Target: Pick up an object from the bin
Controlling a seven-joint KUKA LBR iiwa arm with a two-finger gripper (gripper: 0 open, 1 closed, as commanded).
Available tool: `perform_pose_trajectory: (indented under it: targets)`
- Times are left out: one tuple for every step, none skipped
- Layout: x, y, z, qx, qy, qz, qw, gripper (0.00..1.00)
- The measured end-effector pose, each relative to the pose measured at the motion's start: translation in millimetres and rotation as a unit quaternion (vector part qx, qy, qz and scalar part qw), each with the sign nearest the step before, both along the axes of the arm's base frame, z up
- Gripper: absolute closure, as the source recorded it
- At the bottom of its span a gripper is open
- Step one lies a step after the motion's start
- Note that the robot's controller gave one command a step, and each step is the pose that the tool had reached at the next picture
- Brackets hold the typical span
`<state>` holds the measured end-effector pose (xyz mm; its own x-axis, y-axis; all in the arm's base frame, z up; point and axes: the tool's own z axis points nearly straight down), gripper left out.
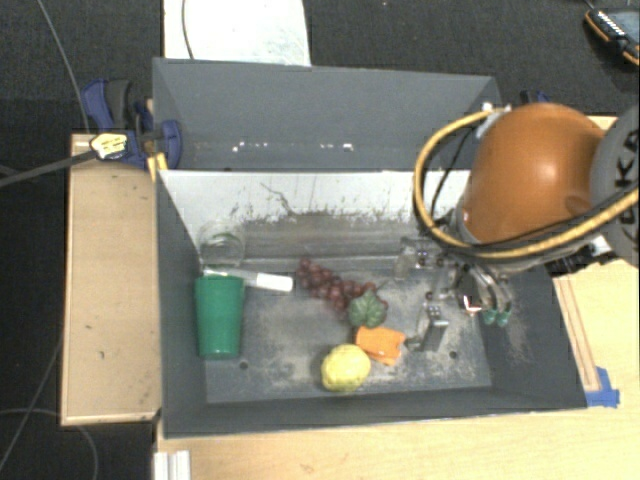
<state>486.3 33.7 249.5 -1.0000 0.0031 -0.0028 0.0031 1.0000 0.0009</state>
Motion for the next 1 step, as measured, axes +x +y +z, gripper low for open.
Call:
perform_pose_trajectory:
  targets:
    - [0.0, 0.0, 0.0, 0.0, 0.0, 0.0, 1.0, 0.0]
